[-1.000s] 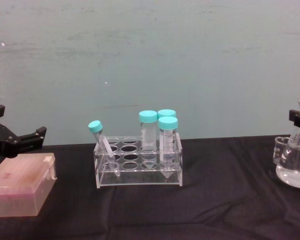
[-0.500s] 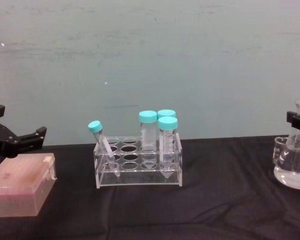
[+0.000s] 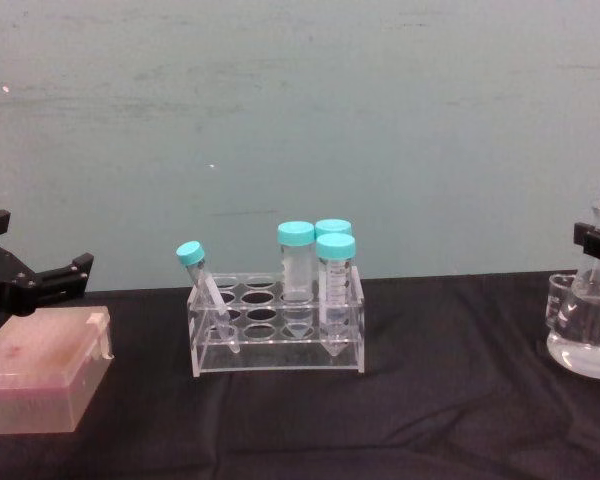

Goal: Place the experimental apparatus aside using one hand.

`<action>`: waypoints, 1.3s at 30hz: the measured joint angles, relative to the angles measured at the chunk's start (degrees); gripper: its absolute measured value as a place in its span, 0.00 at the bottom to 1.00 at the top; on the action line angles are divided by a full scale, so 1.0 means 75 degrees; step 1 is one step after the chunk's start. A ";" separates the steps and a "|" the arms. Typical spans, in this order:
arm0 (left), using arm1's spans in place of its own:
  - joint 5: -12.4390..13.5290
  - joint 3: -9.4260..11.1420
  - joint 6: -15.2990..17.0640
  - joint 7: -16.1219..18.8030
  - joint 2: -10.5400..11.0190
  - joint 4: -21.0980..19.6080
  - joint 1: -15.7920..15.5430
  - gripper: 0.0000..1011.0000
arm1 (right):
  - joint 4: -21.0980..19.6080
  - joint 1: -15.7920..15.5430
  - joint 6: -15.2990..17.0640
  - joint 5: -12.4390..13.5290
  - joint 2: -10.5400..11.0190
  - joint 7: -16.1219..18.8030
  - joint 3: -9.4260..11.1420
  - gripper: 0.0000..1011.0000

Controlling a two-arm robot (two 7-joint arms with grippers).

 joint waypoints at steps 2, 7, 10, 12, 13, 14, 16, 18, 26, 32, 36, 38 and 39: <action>0.0000 0.0000 0.0000 0.0000 0.0000 0.0000 0.0000 0.99 | -0.0002 -0.0001 -0.0001 0.0000 0.0001 -0.0001 -0.0002 0.45; 0.0000 0.0000 0.0000 0.0000 0.0000 0.0000 0.0000 0.99 | -0.0005 -0.0004 -0.0005 0.0000 0.0003 -0.0003 -0.0004 0.45; 0.0000 0.0000 0.0000 0.0000 0.0000 0.0000 0.0000 0.99 | -0.0007 -0.0006 -0.0007 0.0000 0.0005 -0.0005 -0.0007 0.45; 0.0000 0.0000 0.0000 0.0000 0.0000 0.0000 0.0000 0.99 | -0.0007 -0.0008 -0.0009 0.0000 0.0006 -0.0005 -0.0009 0.45; 0.0000 0.0000 0.0000 0.0000 0.0000 0.0000 0.0001 0.99 | -0.0007 -0.0008 -0.0009 0.0000 0.0006 -0.0005 -0.0009 0.45; 0.0000 0.0000 0.0000 0.0000 0.0000 0.0000 0.0001 0.99 | -0.0007 -0.0008 -0.0010 0.0000 0.0007 -0.0005 -0.0010 0.45; 0.0000 0.0000 0.0000 0.0000 0.0000 0.0000 0.0000 0.99 | -0.0007 -0.0010 -0.0012 -0.0001 0.0008 -0.0005 -0.0011 0.45; 0.0000 0.0000 0.0000 0.0000 0.0000 0.0000 0.0001 0.99 | -0.0007 -0.0011 -0.0012 -0.0003 0.0009 -0.0005 -0.0012 0.48; 0.0000 0.0000 0.0000 -0.0001 0.0000 0.0000 0.0000 0.99 | -0.0007 -0.0013 -0.0012 -0.0004 0.0009 -0.0005 -0.0014 0.71; 0.0000 0.0000 0.0000 0.0000 0.0000 0.0000 0.0000 0.99 | -0.0007 -0.0011 -0.0014 -0.0004 0.0009 -0.0005 -0.0012 0.89; 0.0000 0.0000 0.0000 0.0000 0.0000 0.0000 0.0001 0.99 | -0.0007 -0.0011 -0.0015 -0.0004 0.0010 -0.0005 -0.0011 0.97; 0.0000 0.0000 0.0000 0.0000 0.0000 0.0000 0.0001 0.99 | -0.0007 -0.0011 -0.0015 -0.0004 0.0009 -0.0005 -0.0011 0.99; 0.0000 0.0000 0.0000 0.0000 0.0000 0.0000 0.0001 0.99 | -0.0007 -0.0011 -0.0015 -0.0004 0.0009 -0.0005 -0.0011 0.99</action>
